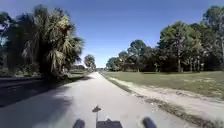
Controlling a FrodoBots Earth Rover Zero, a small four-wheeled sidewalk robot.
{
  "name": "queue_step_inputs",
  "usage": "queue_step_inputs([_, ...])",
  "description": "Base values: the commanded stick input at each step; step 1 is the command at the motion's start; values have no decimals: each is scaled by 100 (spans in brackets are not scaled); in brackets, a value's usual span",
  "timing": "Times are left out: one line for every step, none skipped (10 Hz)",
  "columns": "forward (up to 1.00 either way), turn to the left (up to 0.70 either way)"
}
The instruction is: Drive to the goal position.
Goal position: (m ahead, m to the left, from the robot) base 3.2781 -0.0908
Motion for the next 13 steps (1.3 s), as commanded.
queue_step_inputs([85,0])
queue_step_inputs([85,0])
queue_step_inputs([85,0])
queue_step_inputs([85,0])
queue_step_inputs([85,0])
queue_step_inputs([85,0])
queue_step_inputs([85,0])
queue_step_inputs([85,0])
queue_step_inputs([85,0])
queue_step_inputs([85,0])
queue_step_inputs([85,0])
queue_step_inputs([85,0])
queue_step_inputs([85,0])
